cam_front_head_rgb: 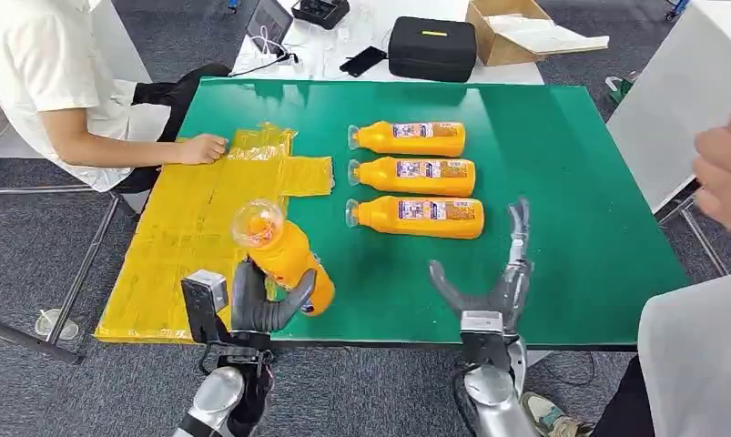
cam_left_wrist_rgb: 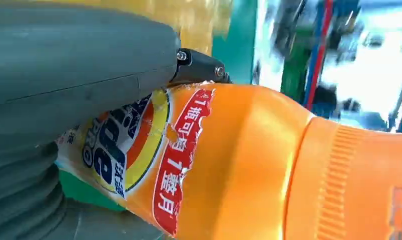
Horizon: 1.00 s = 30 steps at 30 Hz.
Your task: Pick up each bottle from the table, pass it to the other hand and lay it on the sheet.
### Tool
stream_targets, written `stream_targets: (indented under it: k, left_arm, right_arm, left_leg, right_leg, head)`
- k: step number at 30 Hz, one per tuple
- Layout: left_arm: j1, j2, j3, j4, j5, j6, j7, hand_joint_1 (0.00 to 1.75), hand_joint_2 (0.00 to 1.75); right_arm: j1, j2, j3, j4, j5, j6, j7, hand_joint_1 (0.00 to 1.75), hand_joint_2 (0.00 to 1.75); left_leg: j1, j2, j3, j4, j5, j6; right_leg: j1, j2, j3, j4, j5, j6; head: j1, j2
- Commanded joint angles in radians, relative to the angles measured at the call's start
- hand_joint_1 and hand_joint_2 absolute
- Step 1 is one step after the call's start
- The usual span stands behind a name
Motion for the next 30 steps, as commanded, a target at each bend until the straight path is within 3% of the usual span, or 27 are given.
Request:
stream_targets:
  k: [1,4,7,10,15,20,27,30]
  left_arm:
    - [-0.118,0.088,0.028,0.106,-0.215,0.175,0.023,1.75,1.75]
    - [-0.118,0.088,0.028,0.106,-0.215,0.175,0.023,1.75,1.75]
    - [-0.163,0.117,0.019,0.188,-0.485,0.318,0.12,1.75,1.75]
    - [-0.233,0.142,0.032,0.324,-0.679,0.356,0.2,1.75,1.75]
    - [-0.362,0.169,0.011,0.64,-0.932,0.299,0.284,1.75,1.75]
    - [-0.364,0.165,0.007,0.647,-0.942,0.295,0.288,1.75,1.75]
    - [-0.411,0.176,-0.052,0.762,-1.061,0.147,0.362,1.75,1.75]
    - [-0.39,0.148,0.0,0.74,-1.0,0.121,0.325,1.54,1.75]
  right_arm:
    - [0.016,-0.006,-0.051,-0.18,-0.028,-0.013,0.0,0.0,1.75]
    - [0.016,-0.006,-0.051,-0.18,-0.028,-0.013,0.0,0.0,1.75]
    - [0.003,-0.02,-0.02,-0.16,-0.051,-0.001,0.0,0.0,1.75]
    - [-0.014,-0.01,-0.016,-0.121,-0.062,0.047,0.0,0.0,1.75]
    - [-0.06,0.0,-0.009,-0.04,-0.053,0.132,0.0,0.0,1.75]
    - [-0.057,-0.001,-0.011,-0.04,-0.054,0.135,0.0,0.0,1.75]
    - [-0.071,0.004,-0.014,-0.009,-0.051,0.173,0.0,0.0,1.75]
    - [-0.058,0.003,-0.021,0.0,-0.057,0.176,0.0,0.0,1.75]
  left_leg:
    - [0.0,0.001,0.002,-0.001,0.0,0.0]
    - [0.0,0.001,0.003,-0.001,0.0,0.0]
    - [0.0,0.001,0.002,-0.001,0.0,0.0]
    - [0.001,0.003,0.006,-0.002,-0.001,0.0]
    - [0.002,0.005,0.007,-0.002,0.0,-0.001]
    - [0.002,0.005,0.006,-0.001,0.0,0.0]
    - [0.002,0.004,0.005,0.0,0.0,-0.001]
    - [0.001,0.003,0.004,-0.001,0.0,-0.001]
  right_leg:
    - [0.0,0.0,0.002,0.0,-0.001,-0.002]
    - [0.001,0.0,0.002,0.0,0.0,-0.002]
    - [0.0,0.0,0.002,0.0,0.0,-0.001]
    - [0.001,0.001,0.006,-0.002,0.0,-0.003]
    - [0.002,0.003,0.007,-0.002,0.001,-0.004]
    - [0.002,0.003,0.006,-0.001,0.0,-0.003]
    - [0.002,0.003,0.005,0.0,0.0,-0.003]
    - [0.002,0.002,0.004,-0.001,0.0,-0.002]
  head:
    - [0.0,0.0]
    - [0.0,0.0]
    - [0.0,0.0]
    - [0.0,0.0]
    - [0.0,0.0]
    - [0.0,0.0]
    - [0.0,0.0]
    - [0.0,0.0]
